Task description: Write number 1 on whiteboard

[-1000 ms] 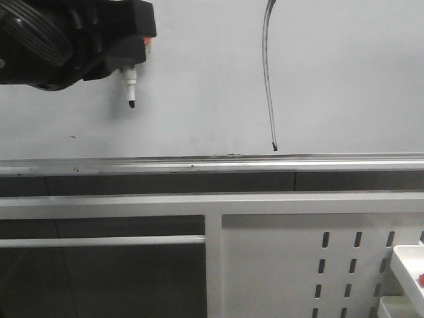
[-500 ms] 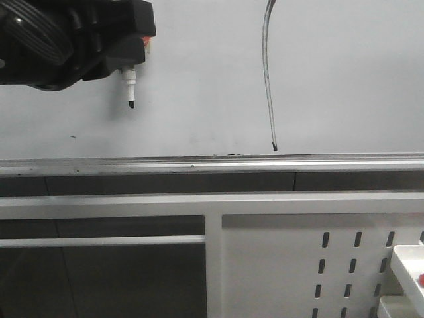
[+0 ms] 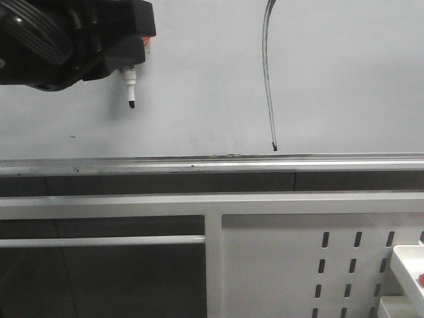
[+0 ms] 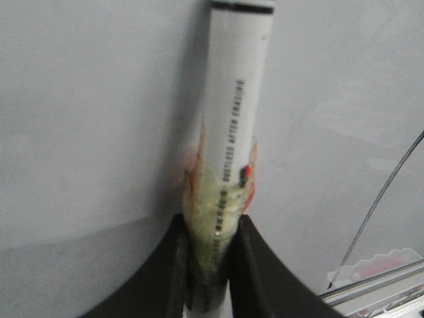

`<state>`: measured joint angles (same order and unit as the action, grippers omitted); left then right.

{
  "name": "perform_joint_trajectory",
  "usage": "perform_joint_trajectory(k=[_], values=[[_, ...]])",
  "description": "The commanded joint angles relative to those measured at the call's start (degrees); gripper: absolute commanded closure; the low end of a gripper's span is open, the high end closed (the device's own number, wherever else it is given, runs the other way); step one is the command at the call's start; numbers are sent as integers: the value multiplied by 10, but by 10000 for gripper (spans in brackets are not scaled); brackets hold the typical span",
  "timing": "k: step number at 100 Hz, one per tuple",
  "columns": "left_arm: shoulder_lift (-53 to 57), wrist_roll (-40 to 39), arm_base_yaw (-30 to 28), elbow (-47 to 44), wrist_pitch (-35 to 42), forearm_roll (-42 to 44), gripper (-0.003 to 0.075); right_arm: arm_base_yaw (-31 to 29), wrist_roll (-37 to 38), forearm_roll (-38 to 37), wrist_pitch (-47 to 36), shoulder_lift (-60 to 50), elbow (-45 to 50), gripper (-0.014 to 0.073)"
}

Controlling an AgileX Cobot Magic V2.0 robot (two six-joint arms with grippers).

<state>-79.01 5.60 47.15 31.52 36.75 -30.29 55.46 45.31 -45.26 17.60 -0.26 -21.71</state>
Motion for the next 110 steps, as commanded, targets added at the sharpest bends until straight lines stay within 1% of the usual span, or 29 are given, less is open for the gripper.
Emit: perform_joint_trajectory(k=[1, 18, 25, 32, 42, 49, 60, 70, 84, 91, 110], values=[[12, -4, -1, 18, 40, -12, 740, -4, -1, -8, -25, 7, -12, 643], [12, -4, -1, 24, 40, -12, 738, -4, -1, -8, -25, 7, -12, 643], [12, -4, -1, 30, 38, -12, 718, -4, -1, -8, -25, 7, -12, 643], [12, -4, -1, 36, 36, -12, 662, -4, -1, -7, -25, 7, -12, 643], [12, -4, -2, 45, 31, -12, 540, -4, -1, -7, -25, 7, -12, 643], [12, -4, -4, 47, 27, -12, 470, -4, -1, -7, -25, 7, -12, 643], [12, -4, -4, 47, 21, -12, 377, -4, -1, -6, -25, 7, -12, 643], [12, -4, -4, 47, 15, -12, 309, -4, -1, -2, -25, 7, -12, 643], [12, -4, -4, 47, 14, -12, 243, -4, -1, 13, -27, 7, -12, 643], [16, 1, -4, 45, -4, -12, 220, -4, -1, 15, -35, 7, -12, 643], [56, 2, -2, 17, -74, -7, 215, -4, -1, 15, -48, 7, -12, 643]])
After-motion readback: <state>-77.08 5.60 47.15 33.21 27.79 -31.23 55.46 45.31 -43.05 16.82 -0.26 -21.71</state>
